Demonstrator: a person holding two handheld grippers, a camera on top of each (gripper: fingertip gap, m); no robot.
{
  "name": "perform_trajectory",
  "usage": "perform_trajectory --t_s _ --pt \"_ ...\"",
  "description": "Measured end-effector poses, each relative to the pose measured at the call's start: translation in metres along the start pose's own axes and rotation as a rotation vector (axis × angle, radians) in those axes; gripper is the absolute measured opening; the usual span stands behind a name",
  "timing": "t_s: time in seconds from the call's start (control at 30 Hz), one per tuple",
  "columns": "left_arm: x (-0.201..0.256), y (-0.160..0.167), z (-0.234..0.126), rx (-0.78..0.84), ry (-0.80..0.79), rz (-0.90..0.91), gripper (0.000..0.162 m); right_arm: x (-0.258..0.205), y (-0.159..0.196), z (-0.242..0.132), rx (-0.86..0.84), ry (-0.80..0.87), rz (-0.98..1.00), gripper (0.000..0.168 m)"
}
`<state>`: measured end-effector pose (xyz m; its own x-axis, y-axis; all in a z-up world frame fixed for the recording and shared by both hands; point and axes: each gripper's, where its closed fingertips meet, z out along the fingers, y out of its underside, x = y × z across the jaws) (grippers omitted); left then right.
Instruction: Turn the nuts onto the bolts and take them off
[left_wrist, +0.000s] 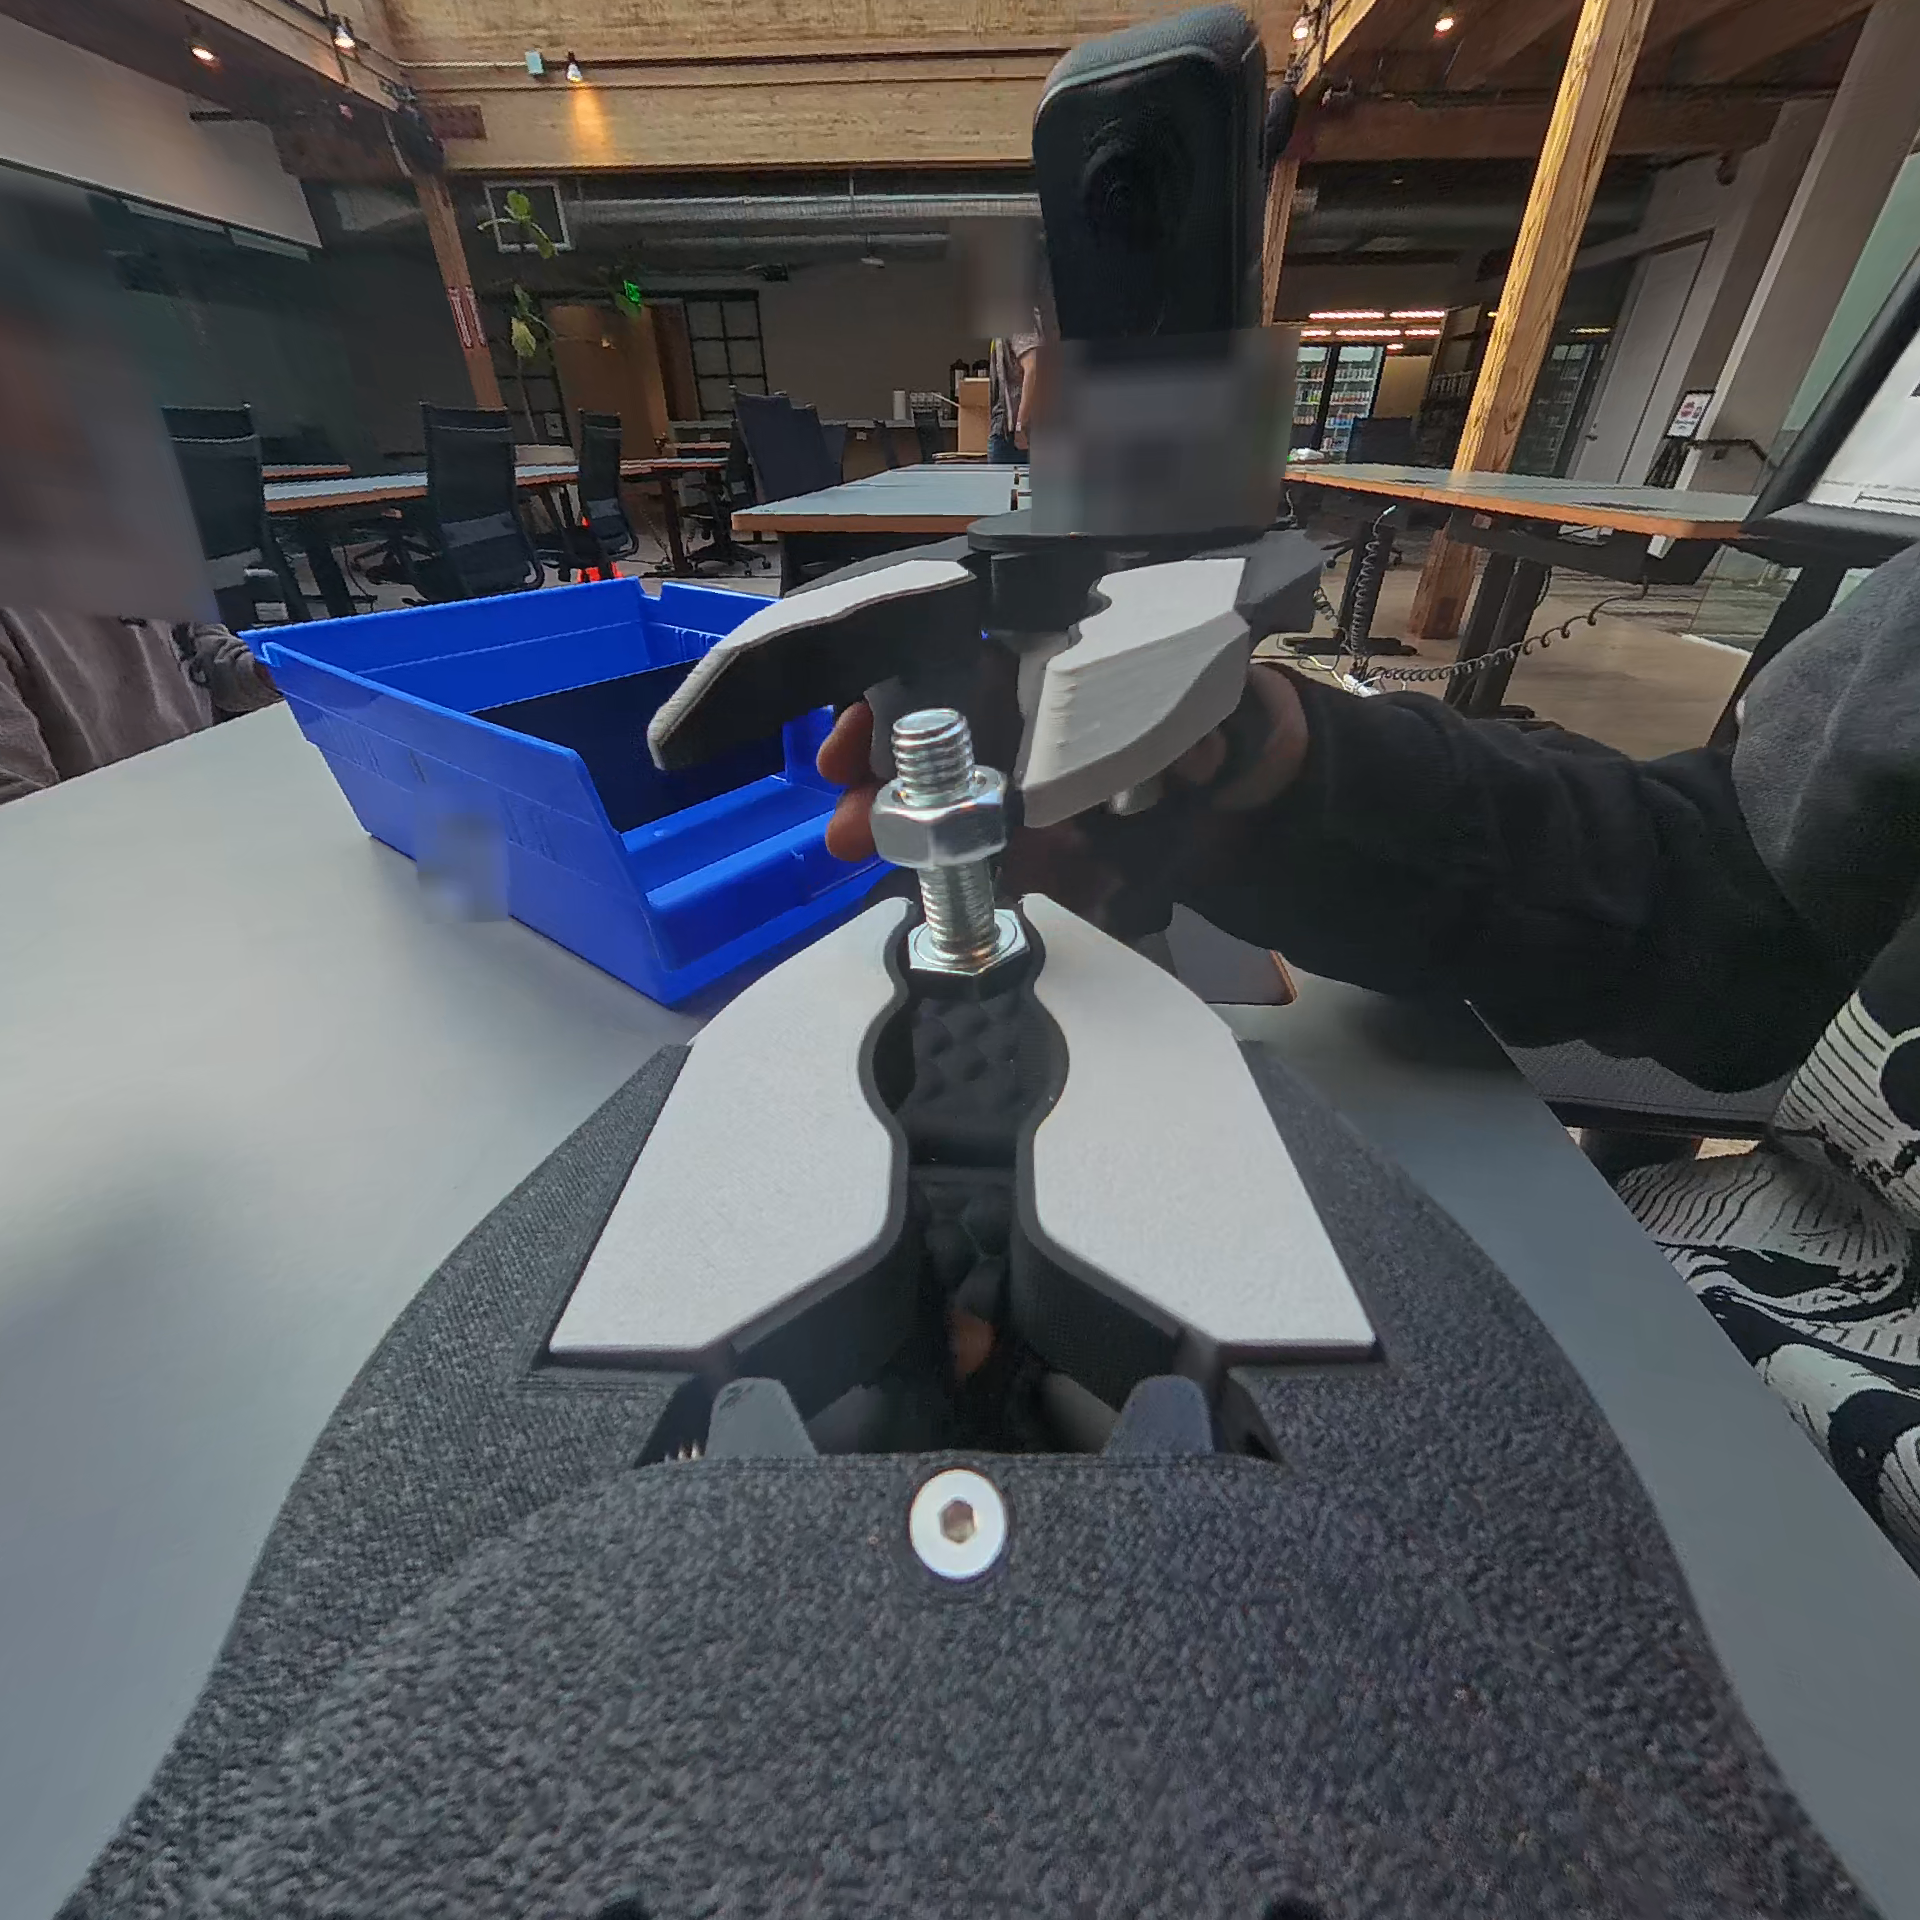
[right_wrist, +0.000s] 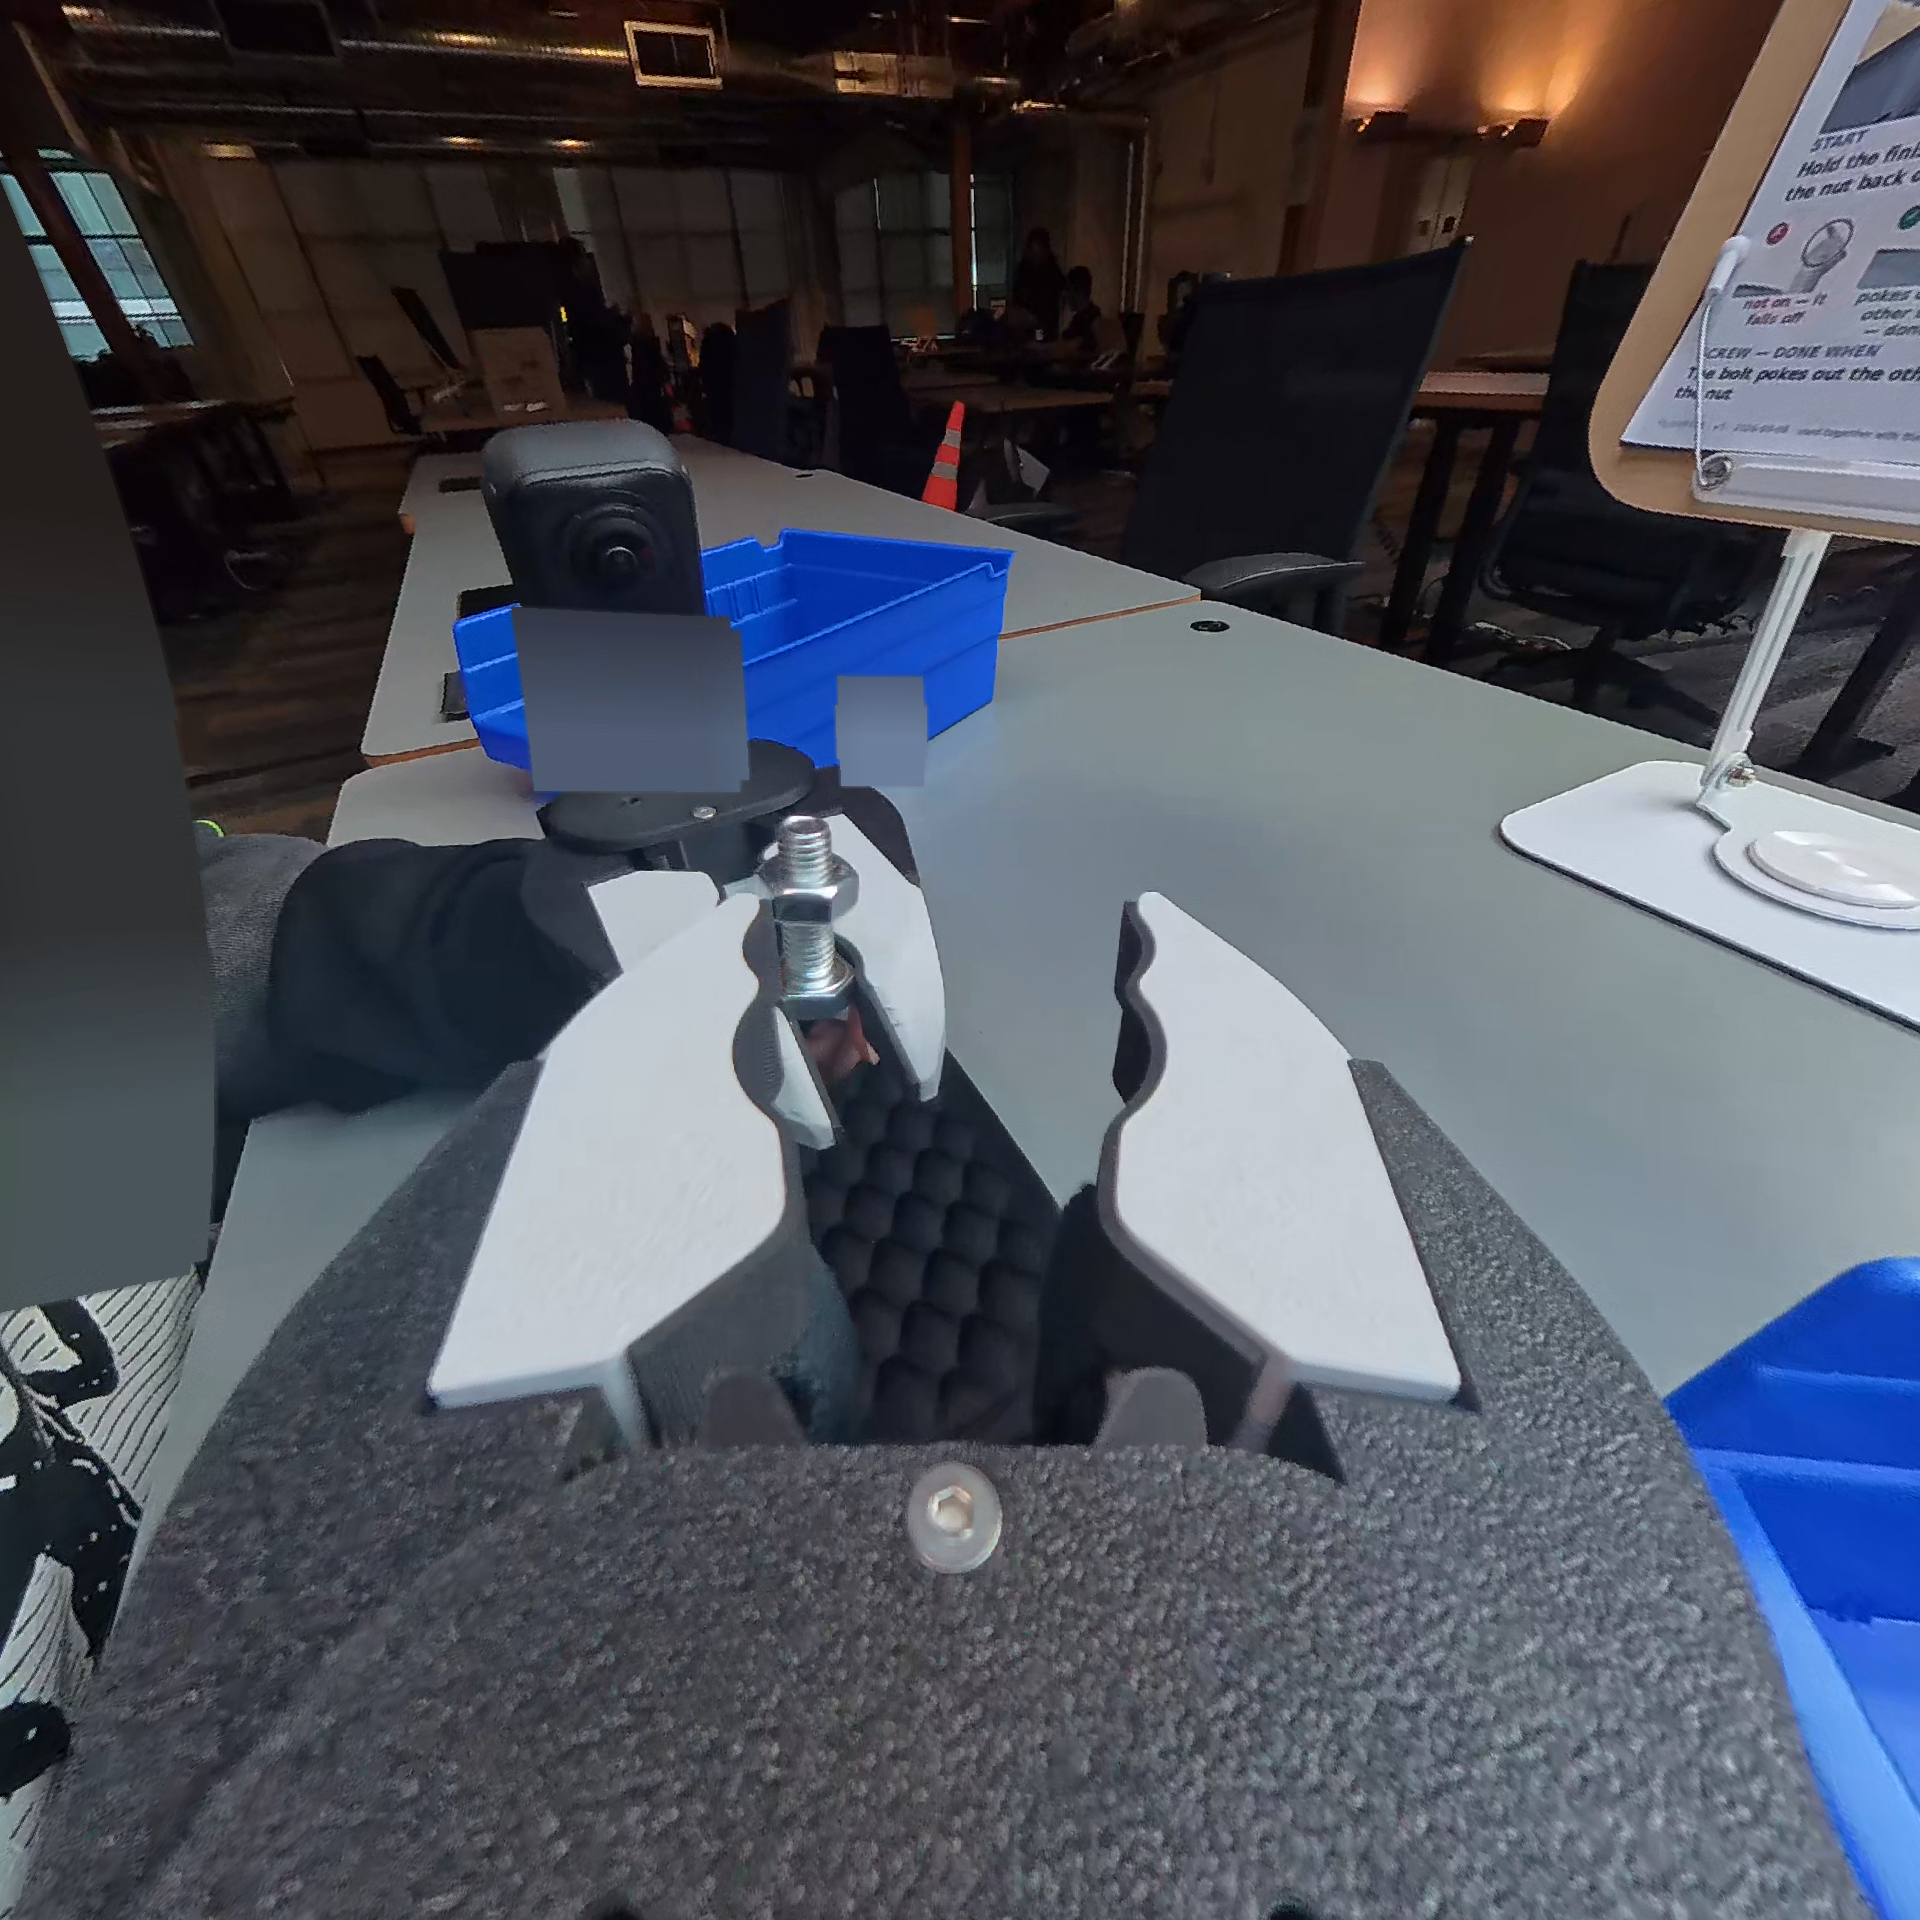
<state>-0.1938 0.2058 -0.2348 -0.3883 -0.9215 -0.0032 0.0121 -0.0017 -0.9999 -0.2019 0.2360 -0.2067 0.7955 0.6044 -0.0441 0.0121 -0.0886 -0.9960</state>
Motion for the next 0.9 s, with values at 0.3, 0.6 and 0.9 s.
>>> perform_trajectory --t_s 0.3,0.6,0.9 --pt "0.001 0.001 0.001 -0.005 0.005 0.004 0.015 -0.004 -0.003 -0.011 0.063 -0.032 -0.015 0.043" --pt "0.002 0.002 0.001 -0.014 0.011 0.011 0.015 -0.018 0.001 0.027 0.034 -0.081 -0.002 0.065" --pt "0.003 0.002 0.001 -0.013 0.017 0.01 0.015 -0.01 0.003 0.019 0.029 -0.053 -0.006 0.062"
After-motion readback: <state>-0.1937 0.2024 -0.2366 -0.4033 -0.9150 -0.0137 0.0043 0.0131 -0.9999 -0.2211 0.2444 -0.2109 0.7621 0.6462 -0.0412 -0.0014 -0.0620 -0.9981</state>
